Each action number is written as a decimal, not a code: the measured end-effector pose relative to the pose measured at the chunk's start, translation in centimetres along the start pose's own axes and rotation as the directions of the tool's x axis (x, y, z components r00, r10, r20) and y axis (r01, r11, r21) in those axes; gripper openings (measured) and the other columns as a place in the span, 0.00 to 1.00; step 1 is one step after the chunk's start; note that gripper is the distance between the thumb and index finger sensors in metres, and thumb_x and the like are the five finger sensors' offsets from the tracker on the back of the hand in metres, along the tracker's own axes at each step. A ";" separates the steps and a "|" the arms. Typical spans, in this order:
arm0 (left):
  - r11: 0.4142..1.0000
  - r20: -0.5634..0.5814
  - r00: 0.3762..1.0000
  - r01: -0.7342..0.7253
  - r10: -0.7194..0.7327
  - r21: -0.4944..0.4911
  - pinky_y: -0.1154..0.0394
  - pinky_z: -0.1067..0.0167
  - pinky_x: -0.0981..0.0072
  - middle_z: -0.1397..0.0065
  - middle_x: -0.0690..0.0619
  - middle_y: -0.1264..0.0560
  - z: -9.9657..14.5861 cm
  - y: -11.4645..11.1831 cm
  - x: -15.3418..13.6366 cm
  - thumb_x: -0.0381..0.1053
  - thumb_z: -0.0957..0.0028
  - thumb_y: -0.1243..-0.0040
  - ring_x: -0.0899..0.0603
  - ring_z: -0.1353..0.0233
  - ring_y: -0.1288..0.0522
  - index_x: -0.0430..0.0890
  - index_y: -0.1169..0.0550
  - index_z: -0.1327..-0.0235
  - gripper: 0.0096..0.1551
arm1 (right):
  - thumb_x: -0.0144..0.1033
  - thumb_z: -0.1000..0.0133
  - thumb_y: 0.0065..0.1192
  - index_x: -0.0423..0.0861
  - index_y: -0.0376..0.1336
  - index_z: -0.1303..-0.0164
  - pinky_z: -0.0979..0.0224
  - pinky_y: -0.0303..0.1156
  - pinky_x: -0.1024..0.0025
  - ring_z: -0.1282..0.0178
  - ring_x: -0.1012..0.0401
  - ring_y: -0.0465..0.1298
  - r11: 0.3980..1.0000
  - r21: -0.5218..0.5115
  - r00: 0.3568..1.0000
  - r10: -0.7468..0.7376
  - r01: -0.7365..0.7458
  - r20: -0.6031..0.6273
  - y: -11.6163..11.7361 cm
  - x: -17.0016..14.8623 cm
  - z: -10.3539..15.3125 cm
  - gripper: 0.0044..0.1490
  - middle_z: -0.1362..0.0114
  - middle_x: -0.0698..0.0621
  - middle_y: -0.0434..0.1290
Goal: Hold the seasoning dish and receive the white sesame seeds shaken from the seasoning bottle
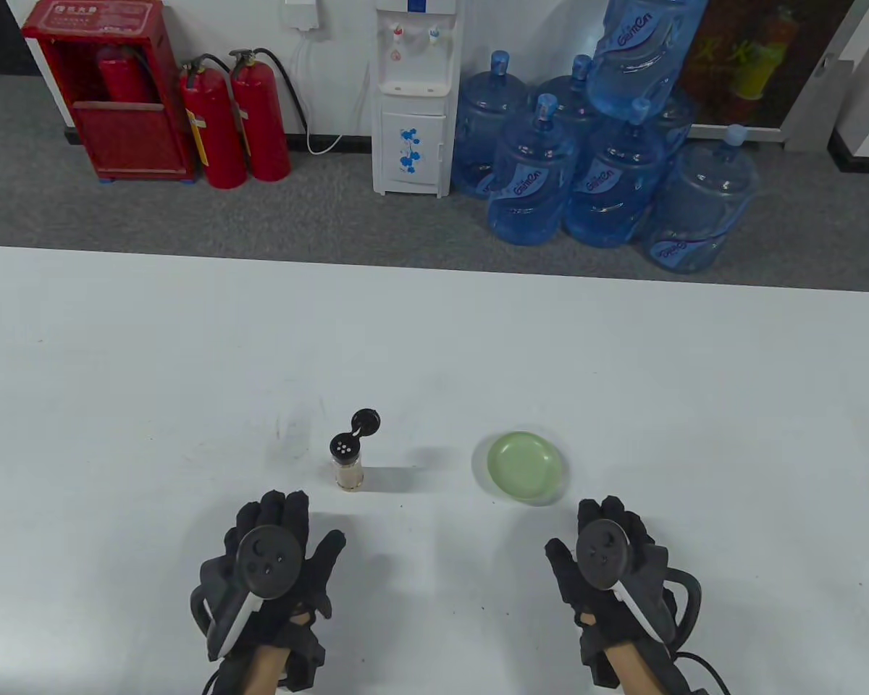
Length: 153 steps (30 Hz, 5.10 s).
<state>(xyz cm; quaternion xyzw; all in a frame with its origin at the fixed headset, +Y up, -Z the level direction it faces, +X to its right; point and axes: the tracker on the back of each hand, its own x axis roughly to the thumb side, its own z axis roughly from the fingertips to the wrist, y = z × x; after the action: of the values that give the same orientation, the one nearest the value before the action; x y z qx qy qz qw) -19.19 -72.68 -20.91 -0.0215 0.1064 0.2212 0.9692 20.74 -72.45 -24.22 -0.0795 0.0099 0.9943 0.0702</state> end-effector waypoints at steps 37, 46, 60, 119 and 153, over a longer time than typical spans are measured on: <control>1.000 -0.010 1.000 -0.012 0.011 -0.012 0.50 0.20 0.36 0.13 0.51 0.45 -0.2 -0.2 -0.3 0.72 0.48 0.47 0.32 0.13 0.49 0.54 0.36 0.20 0.44 | 0.54 0.50 0.72 0.49 0.76 0.54 0.30 0.69 0.54 0.37 0.51 0.72 0.937 0.015 0.884 -0.324 0.350 -0.337 0.1 2.3 -9.3 0.24 0.31 0.52 0.70; 0.999 -0.012 0.999 -0.036 0.035 -0.028 0.45 0.21 0.39 0.14 0.53 0.45 -0.3 -0.8 -0.1 0.72 0.49 0.46 0.33 0.14 0.46 0.54 0.39 0.20 0.46 | 0.52 0.51 0.76 0.48 0.82 0.59 0.32 0.72 0.54 0.39 0.53 0.77 0.848 -0.013 0.823 -0.518 0.530 -0.234 -1.8 0.4 -2.6 0.22 0.36 0.55 0.76; 0.959 -0.150 0.964 -0.242 0.221 -0.145 0.37 0.29 0.55 0.13 0.51 0.60 -5.7 -2.2 1.1 0.73 0.56 0.33 0.42 0.23 0.41 0.53 0.57 0.18 0.66 | 0.56 0.50 0.72 0.49 0.78 0.59 0.30 0.72 0.55 0.36 0.54 0.75 0.826 -0.053 0.803 -0.559 0.561 -0.209 -1.7 -0.4 -2.0 0.23 0.33 0.56 0.73; 0.493 0.295 0.508 0.315 -0.809 0.811 0.43 0.20 0.41 0.24 0.67 0.33 5.4 -4.2 13.3 0.52 0.60 0.16 0.45 0.17 0.38 0.78 0.26 0.42 0.38 | 0.58 0.50 0.70 0.51 0.77 0.59 0.29 0.72 0.58 0.35 0.57 0.75 0.891 0.090 0.896 -0.440 0.444 -0.064 2.3 5.6 0.0 0.23 0.32 0.59 0.72; 0.485 0.284 0.608 0.192 -0.741 0.853 0.41 0.21 0.41 0.24 0.66 0.34 6.3 -2.8 13.3 0.54 0.58 0.17 0.44 0.18 0.37 0.78 0.28 0.40 0.38 | 0.58 0.50 0.70 0.50 0.77 0.59 0.29 0.72 0.57 0.35 0.57 0.75 0.891 0.075 0.894 -0.446 0.448 -0.039 1.9 5.9 0.3 0.23 0.32 0.58 0.72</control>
<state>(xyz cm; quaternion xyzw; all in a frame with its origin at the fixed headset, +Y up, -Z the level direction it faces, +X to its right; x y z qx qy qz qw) -5.07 -68.98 -17.65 0.4265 -0.1515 -0.1453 0.8798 14.68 -73.48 -24.85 -0.0870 0.0326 0.9494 0.2999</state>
